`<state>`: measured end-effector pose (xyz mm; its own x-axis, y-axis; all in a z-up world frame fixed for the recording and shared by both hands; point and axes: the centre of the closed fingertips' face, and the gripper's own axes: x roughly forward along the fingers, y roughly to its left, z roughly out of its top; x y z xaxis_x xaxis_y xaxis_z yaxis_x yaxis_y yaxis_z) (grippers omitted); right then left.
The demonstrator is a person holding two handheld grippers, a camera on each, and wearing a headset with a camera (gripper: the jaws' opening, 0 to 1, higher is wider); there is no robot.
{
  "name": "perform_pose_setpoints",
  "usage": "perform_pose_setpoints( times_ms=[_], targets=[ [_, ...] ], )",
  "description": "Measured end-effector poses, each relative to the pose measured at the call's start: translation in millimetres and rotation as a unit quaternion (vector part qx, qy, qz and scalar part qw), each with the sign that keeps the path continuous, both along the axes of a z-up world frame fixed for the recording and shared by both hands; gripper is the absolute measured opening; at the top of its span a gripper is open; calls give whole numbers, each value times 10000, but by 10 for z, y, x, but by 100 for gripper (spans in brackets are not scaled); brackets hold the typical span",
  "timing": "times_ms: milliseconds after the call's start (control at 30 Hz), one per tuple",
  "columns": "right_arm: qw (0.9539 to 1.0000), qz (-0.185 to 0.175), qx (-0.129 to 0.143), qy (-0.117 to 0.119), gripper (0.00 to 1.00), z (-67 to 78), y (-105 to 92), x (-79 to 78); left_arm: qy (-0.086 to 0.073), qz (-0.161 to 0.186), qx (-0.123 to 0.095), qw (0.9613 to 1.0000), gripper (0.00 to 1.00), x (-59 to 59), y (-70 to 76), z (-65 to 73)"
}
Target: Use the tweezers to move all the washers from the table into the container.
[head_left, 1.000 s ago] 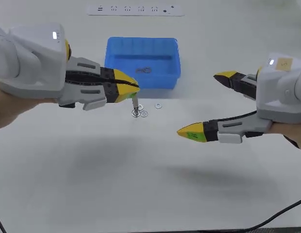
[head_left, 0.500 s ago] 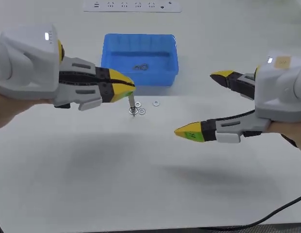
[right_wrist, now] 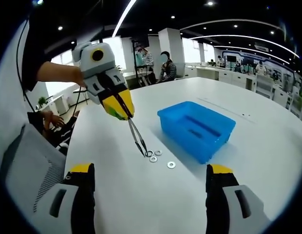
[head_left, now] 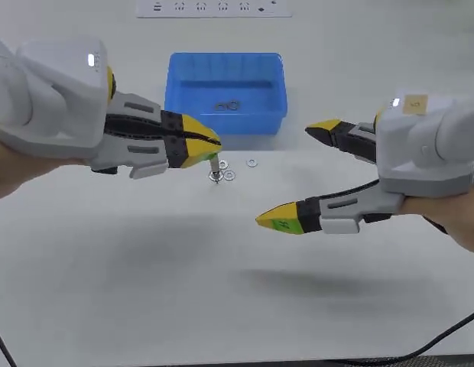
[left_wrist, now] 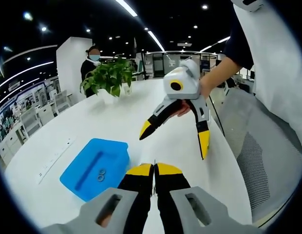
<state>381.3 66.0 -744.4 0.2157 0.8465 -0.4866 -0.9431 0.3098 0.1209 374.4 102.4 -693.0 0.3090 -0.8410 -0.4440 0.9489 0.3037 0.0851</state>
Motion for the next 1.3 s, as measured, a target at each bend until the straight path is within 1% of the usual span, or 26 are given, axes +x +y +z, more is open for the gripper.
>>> perform_pose_setpoints(
  times_ms=[33, 133, 167, 233, 267, 367, 467, 533, 667, 733, 800, 833, 867, 900, 967, 1067, 1167, 1233, 1300],
  targets=[
    [10000, 57, 3, 14, 95, -5, 33, -16, 28, 15, -7, 10000, 5, 0, 8, -7],
    [9996, 265, -19, 34, 92, -21, 108, -75, 44, -6, 75, 10000, 5, -17, 58, -33],
    [9994, 328, -20, 58, 90, -24, 128, -94, 32, -24, 124, 9999, 5, -32, 86, -47],
    [9988, 473, -38, 81, 78, -34, 183, -125, 62, 13, 156, 9999, 5, -37, 129, -70],
    [9983, 554, -21, 156, 75, -43, 229, -147, 55, 44, 169, 9998, 5, -32, 143, -77],
    [9978, 638, 57, 189, 73, -44, 367, -137, 88, 128, 149, 9998, 5, -24, 164, -94],
    [9962, 852, 107, 161, 68, -29, 510, -144, 91, 134, 196, 9997, 5, -30, 152, -100],
    [9950, 981, 131, 113, 63, -16, 585, -137, 83, 124, 218, 9996, 5, -29, 136, -103],
    [9913, 1306, 73, -115, 53, -36, 735, -92, 97, 129, 162, 9997, 6, -11, 99, -107],
    [9878, 1527, -105, -280, 47, -95, 756, -83, 91, 120, 149, 9998, 6, -9, 72, -105],
    [9829, 1725, -302, -571, 35, -149, 764, -73, 84, 103, 148, 9998, 6, -1, 67, -110],
    [9817, 1791, -322, -569, 31, -166, 770, -90, 85, 97, 147, 9998, 6, 2, 67, -112],
    [9808, 1846, -333, -532, 30, -191, 778, -113, 85, 93, 146, 9998, 6, 4, 68, -114],
    [9794, 1909, -370, -545, 30, -212, 777, -125, 86, 91, 142, 9998, 6, 8, 69, -117],
    [9747, 2045, -457, -777, 26, -242, 778, -117, 91, 95, 137, 9998, 6, 14, 76, -121],
    [9740, 2091, -370, -792, 20, -230, 807, -122, 102, 95, 132, 9998, 6, 13, 79, -123],
    [9738, 2061, -363, -894, 14, -224, 841, -67, 115, 108, 136, 9998, 6, 20, 94, -130],
    [9744, 2050, -312, -871, 12, -210, 857, -53, 128, 136, 126, 9997, 6, 27, 103, -133],
    [9738, 2074, -316, -875, 12, -216, 863, -56, 126, 158, 127, 9997, 6, 40, 115, -137]
  ],
)
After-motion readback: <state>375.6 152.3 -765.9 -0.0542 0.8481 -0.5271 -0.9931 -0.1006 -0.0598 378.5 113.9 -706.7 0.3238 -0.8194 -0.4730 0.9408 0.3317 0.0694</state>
